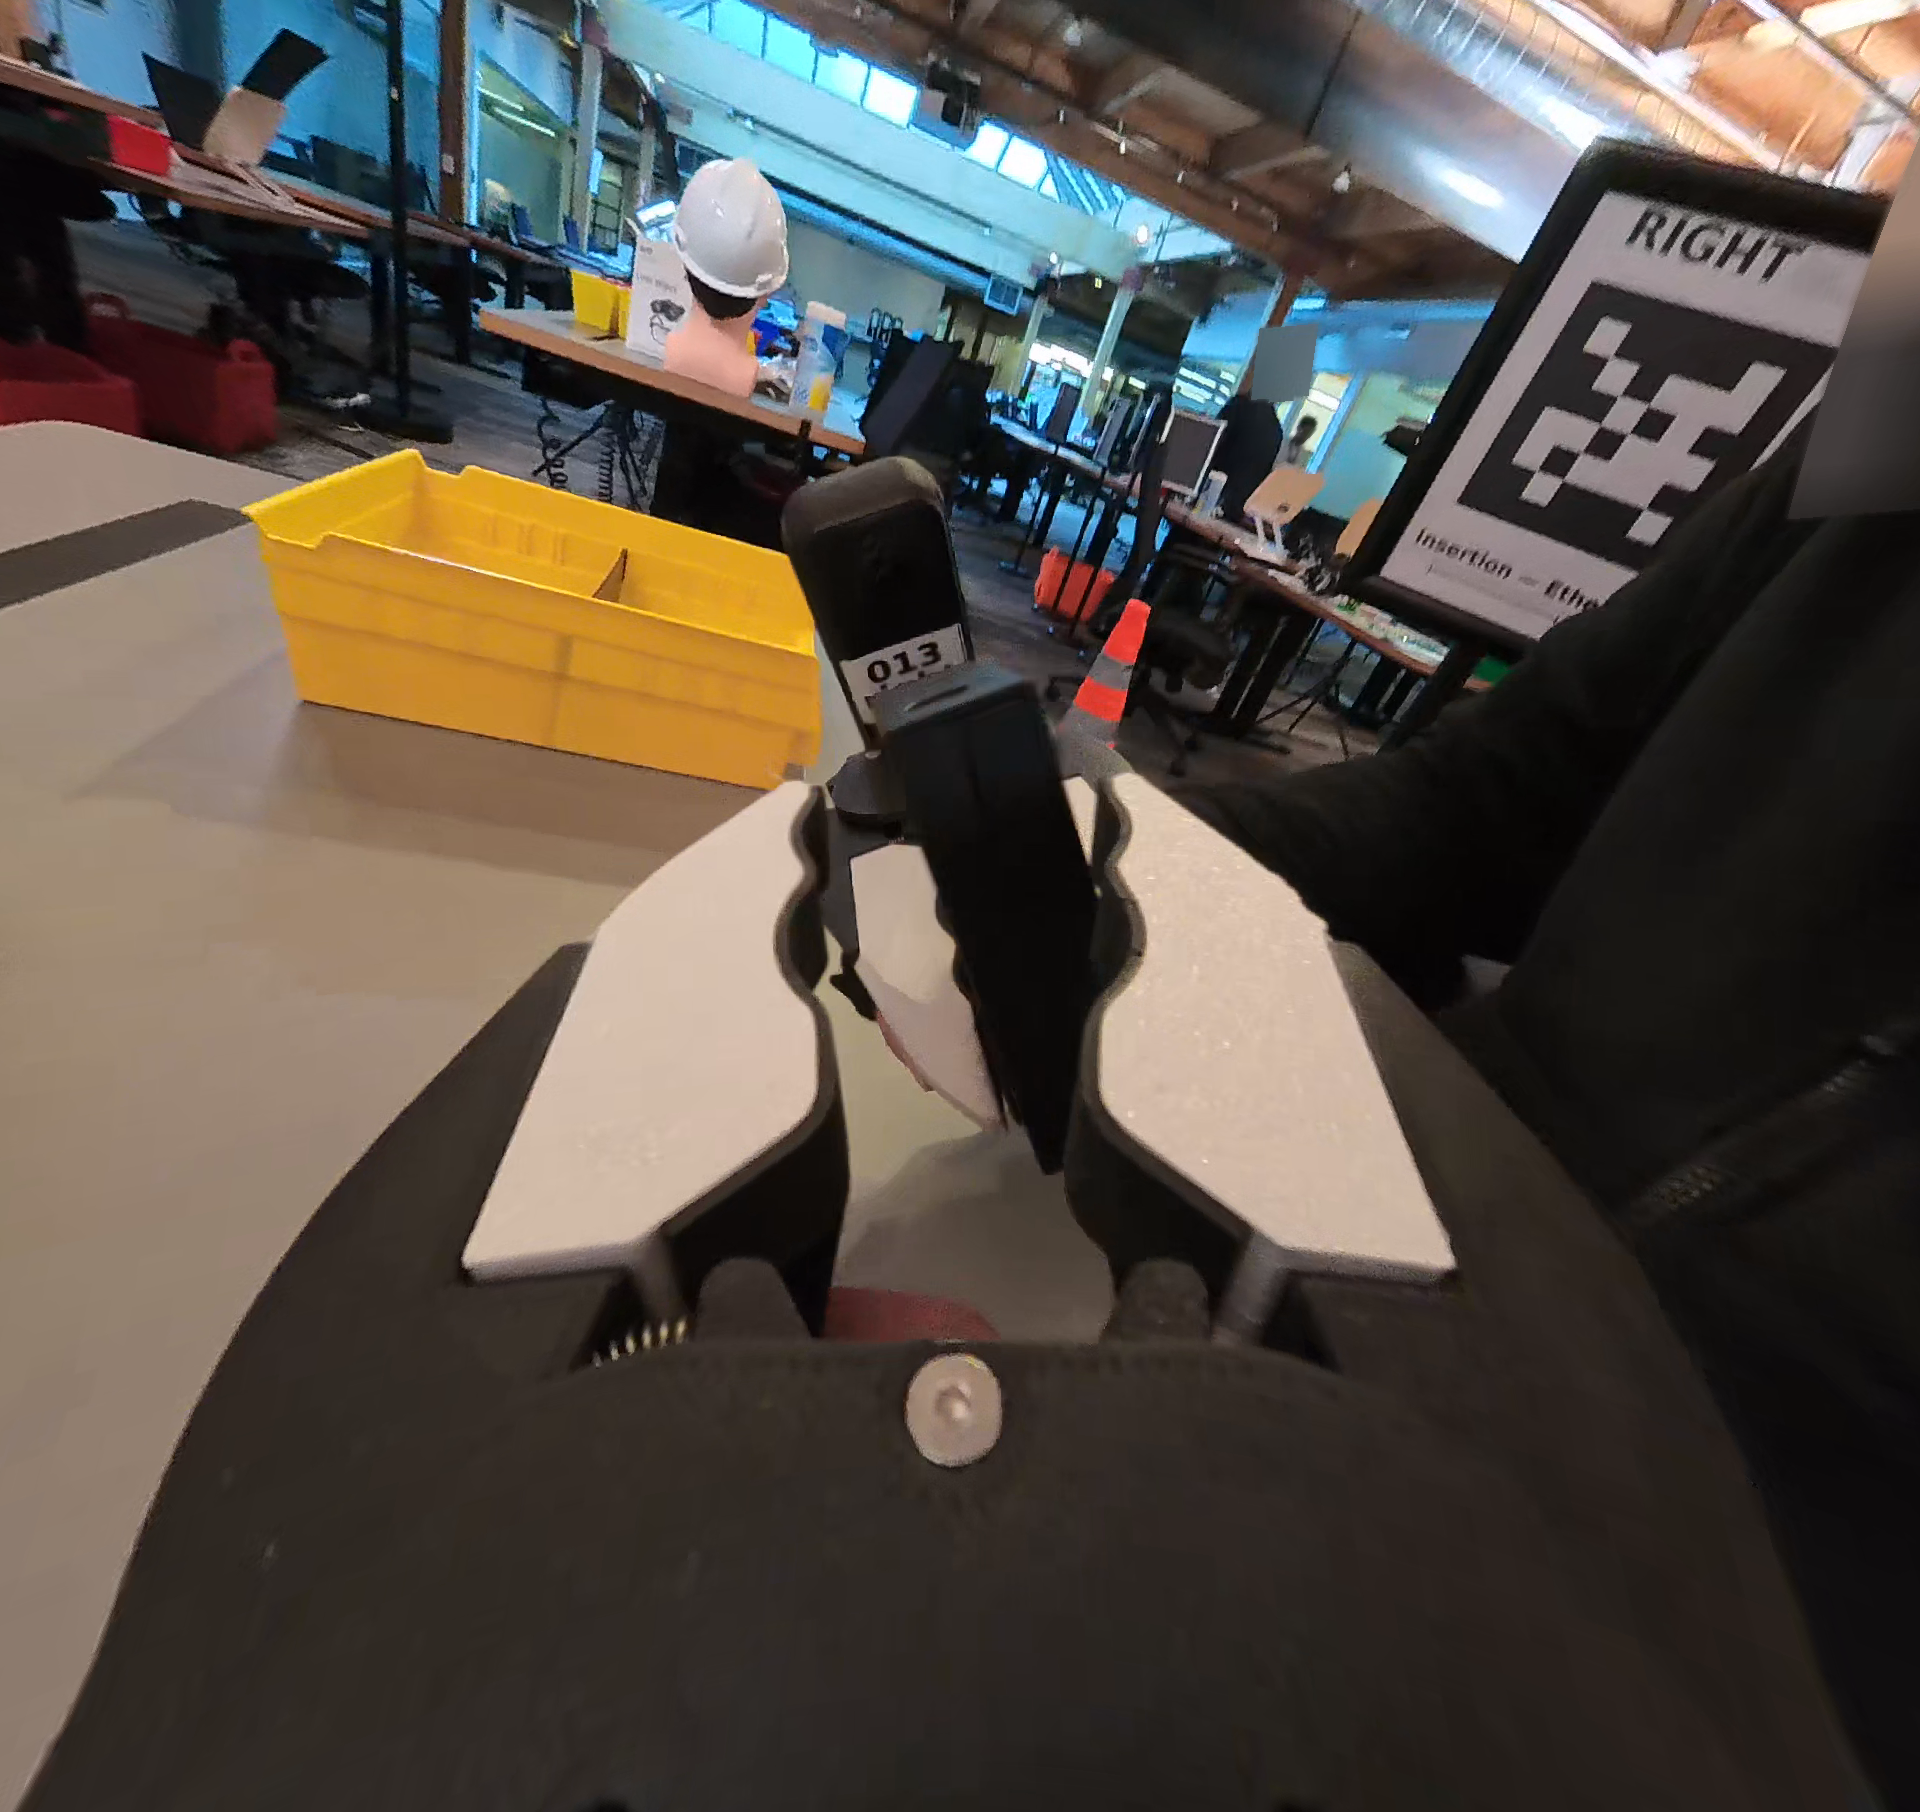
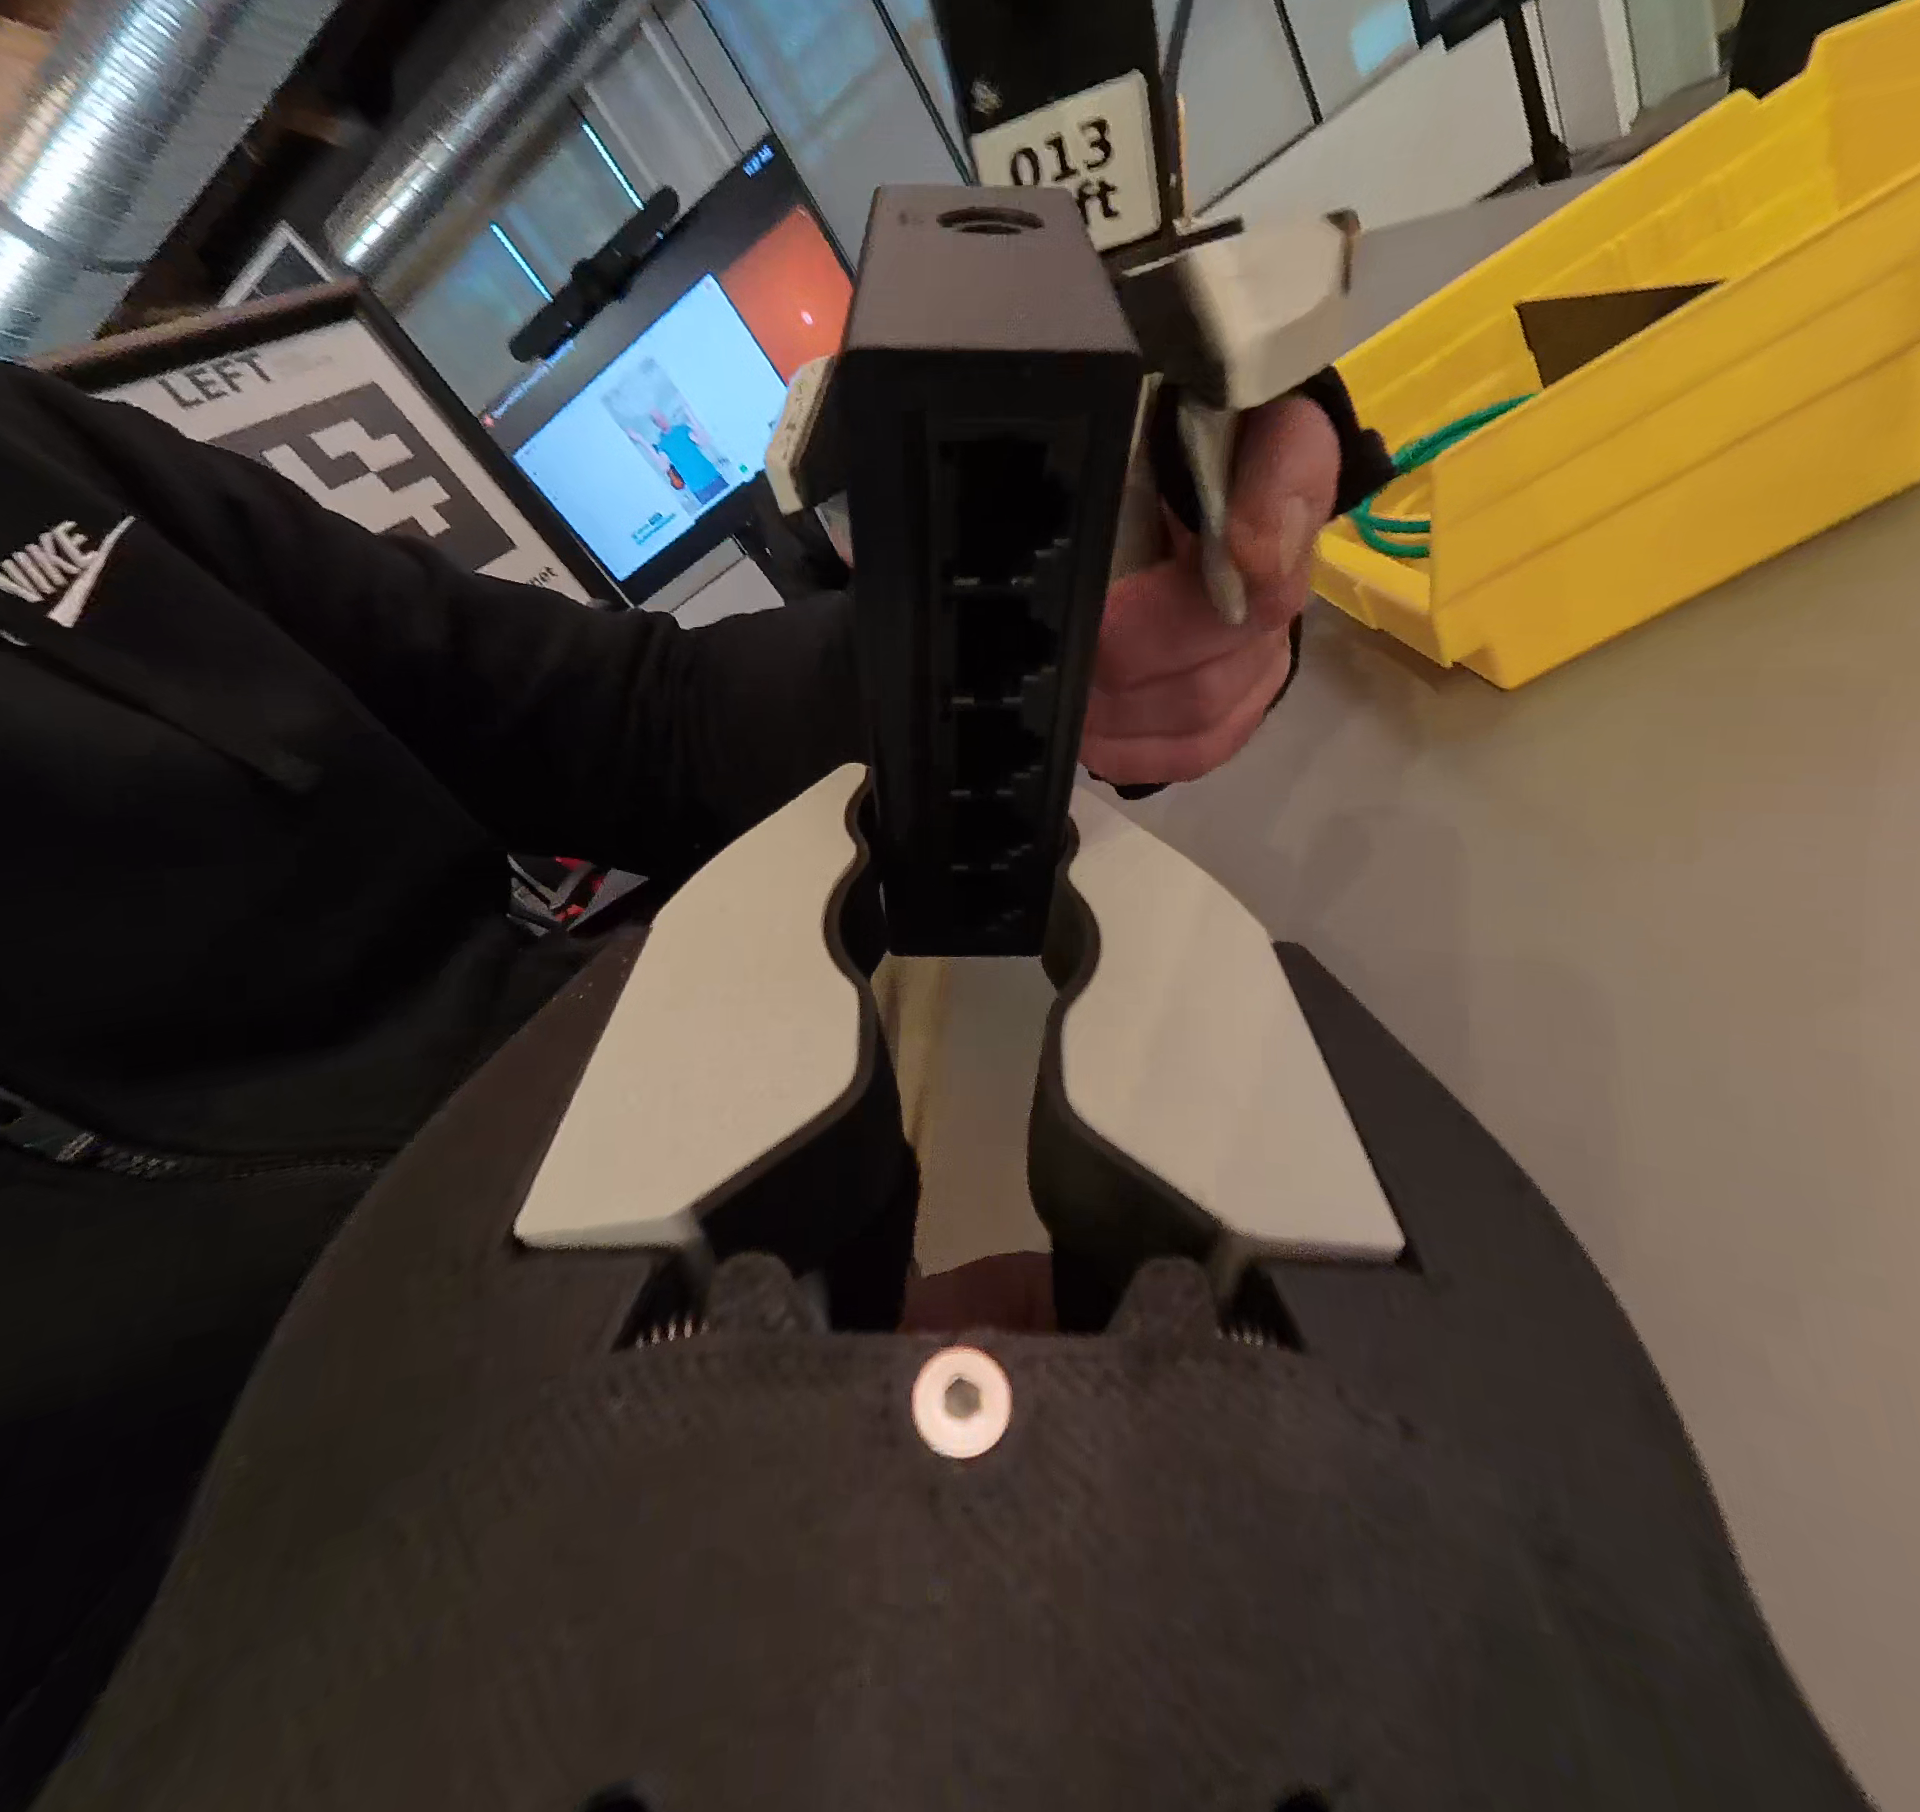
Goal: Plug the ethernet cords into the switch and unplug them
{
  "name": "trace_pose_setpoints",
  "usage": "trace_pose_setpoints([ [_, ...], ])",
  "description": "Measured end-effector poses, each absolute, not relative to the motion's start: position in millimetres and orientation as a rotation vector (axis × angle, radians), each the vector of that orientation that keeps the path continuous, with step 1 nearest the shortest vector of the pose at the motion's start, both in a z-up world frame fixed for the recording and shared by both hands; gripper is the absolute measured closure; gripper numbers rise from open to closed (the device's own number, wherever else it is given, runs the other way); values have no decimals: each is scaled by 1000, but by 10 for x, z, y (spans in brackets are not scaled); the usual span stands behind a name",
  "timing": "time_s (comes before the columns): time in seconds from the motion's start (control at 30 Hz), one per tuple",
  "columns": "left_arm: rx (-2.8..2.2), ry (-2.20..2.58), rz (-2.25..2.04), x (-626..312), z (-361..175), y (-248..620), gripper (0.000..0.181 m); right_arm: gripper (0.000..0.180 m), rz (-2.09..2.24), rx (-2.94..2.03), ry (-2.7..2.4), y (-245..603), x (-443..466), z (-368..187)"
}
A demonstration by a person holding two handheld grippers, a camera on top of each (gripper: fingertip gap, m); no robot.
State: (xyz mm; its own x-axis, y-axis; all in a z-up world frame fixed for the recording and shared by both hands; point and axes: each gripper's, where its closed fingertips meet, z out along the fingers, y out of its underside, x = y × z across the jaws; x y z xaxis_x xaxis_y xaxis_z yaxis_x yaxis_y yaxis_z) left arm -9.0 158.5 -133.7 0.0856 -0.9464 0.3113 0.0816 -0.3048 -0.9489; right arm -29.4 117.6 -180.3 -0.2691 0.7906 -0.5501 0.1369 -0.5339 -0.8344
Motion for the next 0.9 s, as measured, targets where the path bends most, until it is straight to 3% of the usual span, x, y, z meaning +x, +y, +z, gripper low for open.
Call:
trace_pose_setpoints([
  [0.07, -1449, 942, -1333, -60, -1387, 1599, 147, 153, 1819, -1562, -1146, 1205, -308, -1868],
  [0.3, -1500, 925, -1333, -46, -1437, 1629, 151, 153, 1674, -1601, -1150, 1313, -284, -1943],
  [0.4, -1536, 965, -1319, -11, -1532, 1597, 152, 135, 1660, -1568, -1106, 1356, -291, -1861],
  [0.47, -1521, 933, -1387, 13, -1487, 1569, 153, 151, 1608, -1561, -1130, 1366, -284, -1883],
  [0.9, -1549, 930, -1350, -4, -1515, 1624, 153, 152, 1564, -1573, -1108, 1414, -281, -1890],
])
